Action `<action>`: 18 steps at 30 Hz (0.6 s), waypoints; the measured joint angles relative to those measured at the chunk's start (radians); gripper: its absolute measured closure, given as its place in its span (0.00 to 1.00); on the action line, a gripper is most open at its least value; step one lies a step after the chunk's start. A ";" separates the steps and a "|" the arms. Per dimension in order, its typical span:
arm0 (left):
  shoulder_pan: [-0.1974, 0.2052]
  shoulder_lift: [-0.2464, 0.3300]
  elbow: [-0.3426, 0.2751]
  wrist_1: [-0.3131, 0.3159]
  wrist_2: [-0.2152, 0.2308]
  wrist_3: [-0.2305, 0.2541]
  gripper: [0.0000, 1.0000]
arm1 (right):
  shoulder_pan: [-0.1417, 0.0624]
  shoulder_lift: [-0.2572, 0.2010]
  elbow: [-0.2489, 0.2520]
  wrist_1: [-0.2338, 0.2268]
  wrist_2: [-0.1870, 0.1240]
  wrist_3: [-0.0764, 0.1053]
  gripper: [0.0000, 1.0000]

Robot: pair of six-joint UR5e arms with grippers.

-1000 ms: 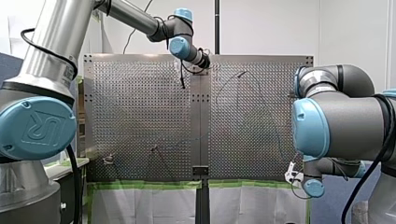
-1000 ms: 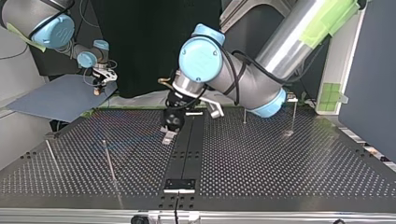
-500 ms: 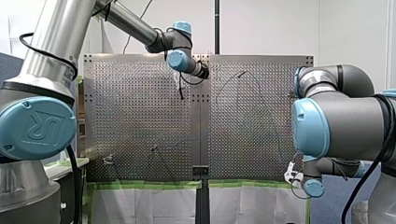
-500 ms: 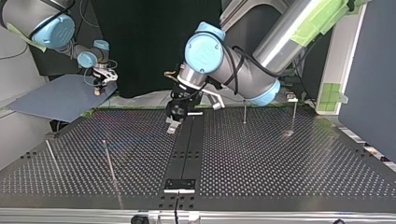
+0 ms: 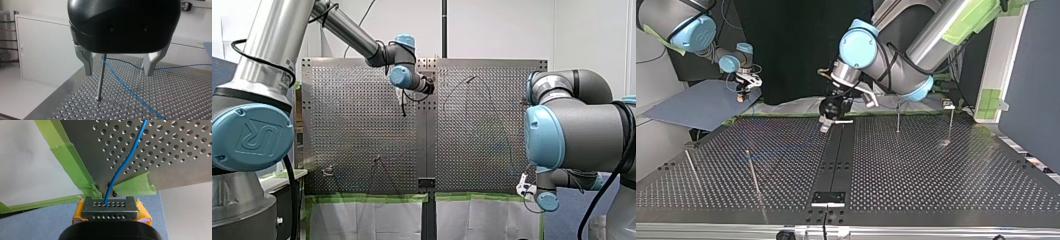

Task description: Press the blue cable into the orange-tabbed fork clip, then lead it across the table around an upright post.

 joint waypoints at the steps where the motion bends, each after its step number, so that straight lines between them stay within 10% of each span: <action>1: 0.000 0.000 -0.008 0.008 0.000 0.002 0.02 | 0.000 0.000 0.000 0.000 0.000 0.000 1.00; 18: -0.004 0.000 -0.147 0.147 -0.001 0.024 0.02 | 0.003 0.000 0.000 0.000 0.000 0.000 1.00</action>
